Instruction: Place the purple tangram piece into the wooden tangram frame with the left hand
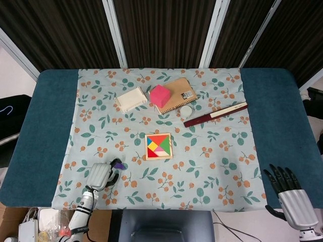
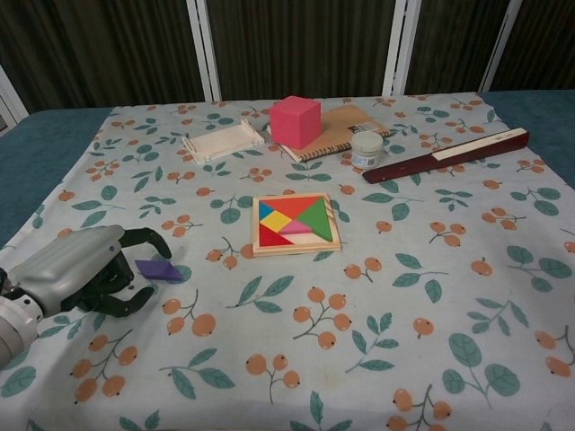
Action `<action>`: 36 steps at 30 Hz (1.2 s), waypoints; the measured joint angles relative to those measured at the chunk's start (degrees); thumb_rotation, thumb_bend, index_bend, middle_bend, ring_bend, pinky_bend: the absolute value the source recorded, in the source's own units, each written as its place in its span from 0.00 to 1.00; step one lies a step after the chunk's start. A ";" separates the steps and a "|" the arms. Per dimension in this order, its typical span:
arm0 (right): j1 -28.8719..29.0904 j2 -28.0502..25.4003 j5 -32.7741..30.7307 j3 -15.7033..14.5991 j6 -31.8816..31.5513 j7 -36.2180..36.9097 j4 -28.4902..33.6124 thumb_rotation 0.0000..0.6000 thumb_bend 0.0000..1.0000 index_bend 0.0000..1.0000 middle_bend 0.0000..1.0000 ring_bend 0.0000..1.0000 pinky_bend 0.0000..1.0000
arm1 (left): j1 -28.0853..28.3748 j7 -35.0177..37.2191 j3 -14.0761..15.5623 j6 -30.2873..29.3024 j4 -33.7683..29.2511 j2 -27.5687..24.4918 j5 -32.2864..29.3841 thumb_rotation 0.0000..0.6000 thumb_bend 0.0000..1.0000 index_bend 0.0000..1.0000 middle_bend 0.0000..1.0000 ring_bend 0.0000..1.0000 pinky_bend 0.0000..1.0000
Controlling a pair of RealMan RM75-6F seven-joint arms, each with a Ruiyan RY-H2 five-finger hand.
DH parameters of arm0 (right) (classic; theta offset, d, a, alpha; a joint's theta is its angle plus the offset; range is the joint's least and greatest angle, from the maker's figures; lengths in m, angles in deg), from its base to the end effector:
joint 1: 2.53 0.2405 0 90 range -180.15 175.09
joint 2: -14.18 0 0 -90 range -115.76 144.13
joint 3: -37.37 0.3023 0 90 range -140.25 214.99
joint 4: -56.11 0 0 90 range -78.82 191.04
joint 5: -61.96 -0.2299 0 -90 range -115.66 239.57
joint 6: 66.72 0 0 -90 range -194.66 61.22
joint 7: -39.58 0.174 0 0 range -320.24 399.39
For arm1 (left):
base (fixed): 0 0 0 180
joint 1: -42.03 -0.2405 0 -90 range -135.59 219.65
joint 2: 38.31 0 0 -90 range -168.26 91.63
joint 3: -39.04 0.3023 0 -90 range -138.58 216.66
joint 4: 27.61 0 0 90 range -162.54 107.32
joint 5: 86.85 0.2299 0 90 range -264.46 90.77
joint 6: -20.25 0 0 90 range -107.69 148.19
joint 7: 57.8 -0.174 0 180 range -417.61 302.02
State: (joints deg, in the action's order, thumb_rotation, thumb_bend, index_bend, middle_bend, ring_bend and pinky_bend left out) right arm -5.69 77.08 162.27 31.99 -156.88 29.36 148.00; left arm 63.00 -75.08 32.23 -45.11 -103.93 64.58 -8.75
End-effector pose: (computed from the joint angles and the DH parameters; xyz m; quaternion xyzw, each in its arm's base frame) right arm -0.3532 -0.1298 0.1440 0.6840 -0.3317 0.3224 0.5640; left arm -0.2466 0.2954 -0.1090 -0.6797 -0.4387 -0.3825 0.4463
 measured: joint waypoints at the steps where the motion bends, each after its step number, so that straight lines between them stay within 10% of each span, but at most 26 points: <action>1: -0.02 -0.05 -0.02 0.03 -0.06 0.07 0.01 1.00 0.12 0.00 0.00 0.00 0.00 | 0.17 -0.01 -0.13 -0.17 0.93 0.44 -0.06 1.00 0.40 0.34 1.00 1.00 1.00; 25: -0.18 0.08 -0.08 0.04 0.01 -0.35 0.12 1.00 0.12 0.00 0.00 0.00 0.00 | 2.53 1.60 -1.33 -0.40 5.96 3.18 -3.45 1.00 0.40 0.51 1.00 1.00 1.00; 36: 0.03 0.23 0.10 -0.08 0.57 -0.79 0.23 1.00 0.12 0.00 0.00 0.00 0.00 | 3.34 -0.41 -4.63 -0.31 -2.79 3.35 -8.79 1.00 0.40 0.55 1.00 1.00 1.00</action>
State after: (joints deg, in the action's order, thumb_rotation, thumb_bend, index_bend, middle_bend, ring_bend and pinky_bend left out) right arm -5.66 77.31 162.38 31.91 -156.32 28.57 148.23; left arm 66.35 -75.49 27.60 -45.42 -106.72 67.93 -17.54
